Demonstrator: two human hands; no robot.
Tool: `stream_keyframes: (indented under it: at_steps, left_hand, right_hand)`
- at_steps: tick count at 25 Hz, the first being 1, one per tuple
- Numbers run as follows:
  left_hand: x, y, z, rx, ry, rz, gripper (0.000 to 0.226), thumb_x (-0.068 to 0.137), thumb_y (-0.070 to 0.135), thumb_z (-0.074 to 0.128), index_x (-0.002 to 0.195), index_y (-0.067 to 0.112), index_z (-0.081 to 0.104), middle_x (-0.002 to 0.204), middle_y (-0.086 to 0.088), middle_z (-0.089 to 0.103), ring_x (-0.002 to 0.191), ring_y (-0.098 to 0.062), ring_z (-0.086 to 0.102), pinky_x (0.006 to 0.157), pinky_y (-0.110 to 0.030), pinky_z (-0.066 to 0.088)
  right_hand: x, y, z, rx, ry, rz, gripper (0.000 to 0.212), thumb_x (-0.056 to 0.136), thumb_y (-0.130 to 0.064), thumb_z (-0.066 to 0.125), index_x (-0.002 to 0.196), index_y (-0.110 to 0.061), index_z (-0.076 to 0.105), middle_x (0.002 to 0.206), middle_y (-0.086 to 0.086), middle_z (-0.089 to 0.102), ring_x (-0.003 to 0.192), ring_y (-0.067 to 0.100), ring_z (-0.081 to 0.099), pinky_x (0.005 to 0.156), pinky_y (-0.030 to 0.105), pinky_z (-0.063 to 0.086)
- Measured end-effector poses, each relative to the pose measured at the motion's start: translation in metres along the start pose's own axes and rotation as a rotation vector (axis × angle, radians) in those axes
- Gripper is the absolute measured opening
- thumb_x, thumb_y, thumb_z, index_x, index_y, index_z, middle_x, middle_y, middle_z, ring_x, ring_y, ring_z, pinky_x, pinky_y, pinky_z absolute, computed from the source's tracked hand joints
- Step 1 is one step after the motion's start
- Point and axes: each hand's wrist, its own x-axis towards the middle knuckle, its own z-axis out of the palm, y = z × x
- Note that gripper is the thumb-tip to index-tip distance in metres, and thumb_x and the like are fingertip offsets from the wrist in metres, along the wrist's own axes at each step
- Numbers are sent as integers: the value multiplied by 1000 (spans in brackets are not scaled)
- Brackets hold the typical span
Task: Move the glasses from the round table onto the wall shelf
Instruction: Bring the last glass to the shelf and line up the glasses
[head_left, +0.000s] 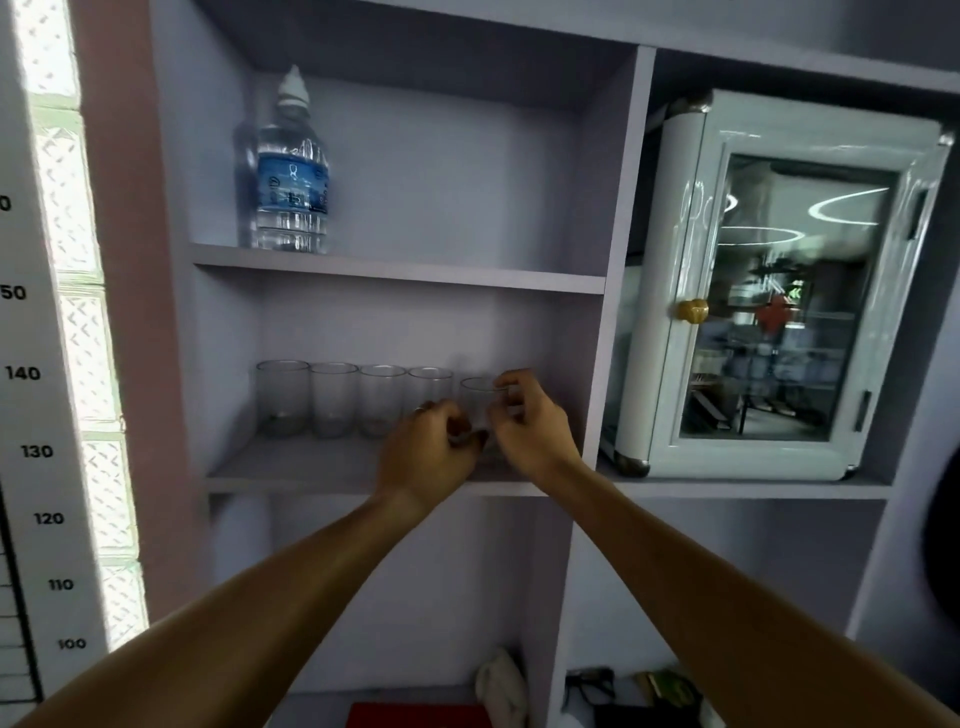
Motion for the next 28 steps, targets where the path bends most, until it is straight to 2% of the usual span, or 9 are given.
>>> stream_keyframes:
  at_steps: [2, 7, 15, 19, 21, 22, 23, 25, 28]
  left_hand:
    - [2, -2, 1, -3, -2, -16, 20, 81, 44, 68, 86, 25, 65, 86, 6, 69, 74, -14, 65, 65, -36, 57]
    - [3, -5, 1, 2, -19, -29, 28, 79, 43, 67, 99, 24, 63, 97, 3, 72, 83, -18, 68, 71, -39, 59]
    - [7, -4, 1, 41, -54, -40, 21, 80, 47, 57, 87, 28, 58, 82, 3, 71, 73, -23, 66, 59, -35, 54]
    - [8, -5, -1, 39, -65, -25, 21, 81, 46, 59, 88, 27, 62, 85, 5, 71, 77, -21, 67, 63, -37, 56]
    - [7, -11, -9, 52, -37, -18, 22, 79, 41, 62, 95, 27, 66, 94, 4, 72, 84, -20, 67, 70, -39, 58]
    - [7, -17, -14, 69, -12, -10, 24, 78, 38, 64, 99, 26, 67, 99, 3, 72, 88, -21, 68, 73, -39, 58]
    - [6, -24, -22, 92, 8, -4, 27, 78, 35, 66, 103, 25, 68, 103, 2, 72, 92, -22, 68, 76, -38, 58]
    - [5, -41, -39, 146, 31, -6, 32, 78, 32, 67, 108, 23, 67, 107, 0, 71, 97, -24, 67, 79, -36, 56]
    - [3, -60, -63, 209, 26, -28, 30, 80, 36, 67, 108, 29, 64, 108, 1, 70, 102, -26, 66, 82, -39, 55]
  right_hand:
    - [3, 4, 2, 51, 25, 25, 27, 92, -20, 61, 115, -33, 53, 94, -16, 62, 82, 1, 61, 51, 5, 45]
    - [14, 9, 7, 41, 61, 24, 31, 90, -12, 64, 114, -27, 52, 91, -13, 63, 81, 1, 61, 55, 6, 45]
    - [22, 13, 13, -4, 23, 14, 37, 92, -10, 63, 125, -23, 57, 108, 0, 66, 87, 8, 60, 54, 2, 41]
    - [23, 11, 12, -53, 7, 10, 38, 92, -11, 62, 127, -23, 56, 115, 7, 68, 91, 13, 61, 64, 7, 42]
    - [20, 8, 13, -135, 16, -38, 45, 90, -14, 64, 132, -25, 53, 123, 9, 62, 94, 16, 60, 72, 15, 47]
    - [18, 7, 16, -202, 13, -85, 50, 89, -15, 65, 135, -27, 50, 133, 10, 55, 104, 21, 58, 81, 22, 50]
    - [15, 7, 20, -278, -4, -135, 57, 88, -18, 66, 139, -30, 46, 145, 10, 44, 121, 27, 51, 93, 30, 50]
    - [12, 5, 31, -409, -75, -209, 65, 88, -25, 65, 146, -36, 38, 162, 6, 19, 147, 32, 18, 112, 45, 35]
    - [10, 2, 46, -457, -126, -226, 69, 89, -32, 61, 150, -42, 29, 166, 4, 4, 150, 33, -6, 120, 53, 20]
